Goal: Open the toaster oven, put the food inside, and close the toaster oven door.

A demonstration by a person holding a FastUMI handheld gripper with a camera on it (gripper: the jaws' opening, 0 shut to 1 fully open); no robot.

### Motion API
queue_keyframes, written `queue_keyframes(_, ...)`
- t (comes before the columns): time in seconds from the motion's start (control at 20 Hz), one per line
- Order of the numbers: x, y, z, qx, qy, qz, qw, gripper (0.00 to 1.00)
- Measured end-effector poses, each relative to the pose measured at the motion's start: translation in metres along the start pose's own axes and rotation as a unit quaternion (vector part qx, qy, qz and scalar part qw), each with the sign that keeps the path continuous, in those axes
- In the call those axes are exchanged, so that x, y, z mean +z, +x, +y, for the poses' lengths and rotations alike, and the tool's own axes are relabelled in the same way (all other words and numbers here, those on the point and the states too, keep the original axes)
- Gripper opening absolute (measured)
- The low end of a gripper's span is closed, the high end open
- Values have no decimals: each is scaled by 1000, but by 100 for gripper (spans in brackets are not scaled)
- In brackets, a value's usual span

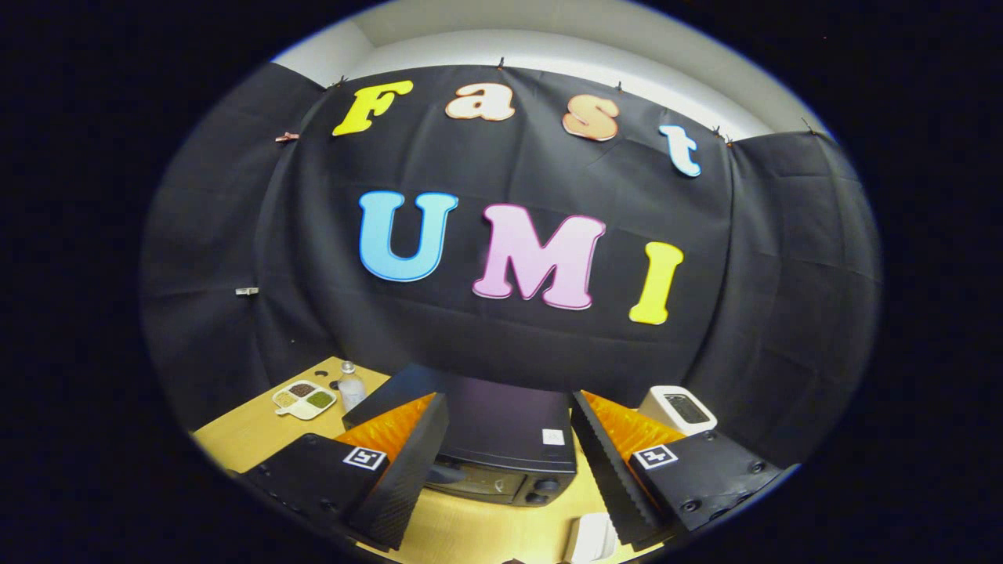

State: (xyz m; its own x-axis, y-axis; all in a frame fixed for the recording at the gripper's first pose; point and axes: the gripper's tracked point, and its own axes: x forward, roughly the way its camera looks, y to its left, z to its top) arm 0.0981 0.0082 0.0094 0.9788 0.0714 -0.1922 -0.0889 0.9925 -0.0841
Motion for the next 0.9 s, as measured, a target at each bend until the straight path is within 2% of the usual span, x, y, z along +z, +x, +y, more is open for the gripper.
queue_keyframes(0.15, 2, -31, -31, -21, 37, -2, 999, 98)
queue_keyframes(0.4, -7, -75, -91, -72, 38, -8, 997, 98)
queue_keyframes(0.6, -6, -83, -102, -79, 72, -8, 994, 98)
queue_keyframes(0.9, -3, -78, -101, -78, 70, -11, 994, 98)
